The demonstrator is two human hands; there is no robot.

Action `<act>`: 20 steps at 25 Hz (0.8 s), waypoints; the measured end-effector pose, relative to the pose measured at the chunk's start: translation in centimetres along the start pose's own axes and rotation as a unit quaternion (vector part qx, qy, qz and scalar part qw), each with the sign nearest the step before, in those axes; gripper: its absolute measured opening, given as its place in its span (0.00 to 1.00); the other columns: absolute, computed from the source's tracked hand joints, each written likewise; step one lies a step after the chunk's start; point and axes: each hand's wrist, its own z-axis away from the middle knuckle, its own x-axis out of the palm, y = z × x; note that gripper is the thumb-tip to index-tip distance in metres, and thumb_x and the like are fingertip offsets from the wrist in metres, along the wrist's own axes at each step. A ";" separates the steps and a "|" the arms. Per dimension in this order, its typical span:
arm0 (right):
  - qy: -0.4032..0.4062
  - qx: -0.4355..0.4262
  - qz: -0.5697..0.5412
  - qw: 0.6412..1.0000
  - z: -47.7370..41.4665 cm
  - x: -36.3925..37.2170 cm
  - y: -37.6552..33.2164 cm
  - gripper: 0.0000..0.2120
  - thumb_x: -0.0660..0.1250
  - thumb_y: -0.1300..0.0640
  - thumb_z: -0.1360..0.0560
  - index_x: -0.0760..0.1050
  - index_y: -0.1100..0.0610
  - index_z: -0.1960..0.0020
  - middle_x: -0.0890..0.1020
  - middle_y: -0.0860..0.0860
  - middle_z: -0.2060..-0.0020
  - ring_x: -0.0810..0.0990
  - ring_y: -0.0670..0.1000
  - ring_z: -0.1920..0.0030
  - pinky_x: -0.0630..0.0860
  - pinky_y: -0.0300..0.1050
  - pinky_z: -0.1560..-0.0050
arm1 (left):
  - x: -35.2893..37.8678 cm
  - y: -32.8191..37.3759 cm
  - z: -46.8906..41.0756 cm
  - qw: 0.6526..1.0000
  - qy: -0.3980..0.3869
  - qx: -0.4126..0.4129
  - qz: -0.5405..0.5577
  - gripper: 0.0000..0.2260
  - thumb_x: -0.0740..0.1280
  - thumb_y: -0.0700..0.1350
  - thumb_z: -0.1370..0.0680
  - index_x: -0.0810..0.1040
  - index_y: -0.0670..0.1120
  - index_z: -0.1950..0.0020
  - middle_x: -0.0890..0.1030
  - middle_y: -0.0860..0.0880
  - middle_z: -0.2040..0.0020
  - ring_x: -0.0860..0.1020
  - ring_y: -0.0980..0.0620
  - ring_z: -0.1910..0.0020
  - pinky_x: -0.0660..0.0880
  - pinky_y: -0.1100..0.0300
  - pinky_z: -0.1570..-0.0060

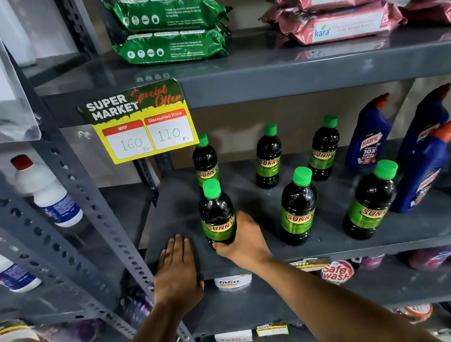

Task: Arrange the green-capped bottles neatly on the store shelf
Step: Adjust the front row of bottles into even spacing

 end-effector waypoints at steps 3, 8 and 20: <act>0.001 -0.013 0.008 1.000 1.2 0.5 -0.1 0.27 0.77 0.50 0.40 0.72 0.55 0.45 0.77 0.52 0.50 0.77 0.52 0.49 0.75 0.46 0.49 | 0.1 0.0 0.1 1.000 0.000 0.003 0.003 0.41 0.60 0.54 0.27 0.39 0.41 0.25 0.43 0.41 0.22 0.42 0.44 0.23 0.43 0.51 0.26; 0.014 -0.013 0.001 1.000 1.7 0.9 -0.2 0.29 0.77 0.50 0.40 0.72 0.55 0.43 0.76 0.51 0.49 0.76 0.52 0.47 0.72 0.40 0.48 | 0.1 0.0 0.1 1.000 0.004 0.004 0.008 0.40 0.60 0.54 0.27 0.40 0.41 0.25 0.44 0.40 0.22 0.43 0.44 0.23 0.45 0.51 0.25; 0.015 -0.005 -0.001 1.000 2.0 1.6 0.1 0.27 0.75 0.49 0.40 0.72 0.55 0.44 0.76 0.51 0.49 0.76 0.51 0.48 0.71 0.38 0.50 | 0.4 -0.1 -0.1 1.000 0.018 0.002 0.011 0.40 0.62 0.52 0.29 0.44 0.40 0.25 0.49 0.40 0.22 0.47 0.44 0.23 0.48 0.50 0.25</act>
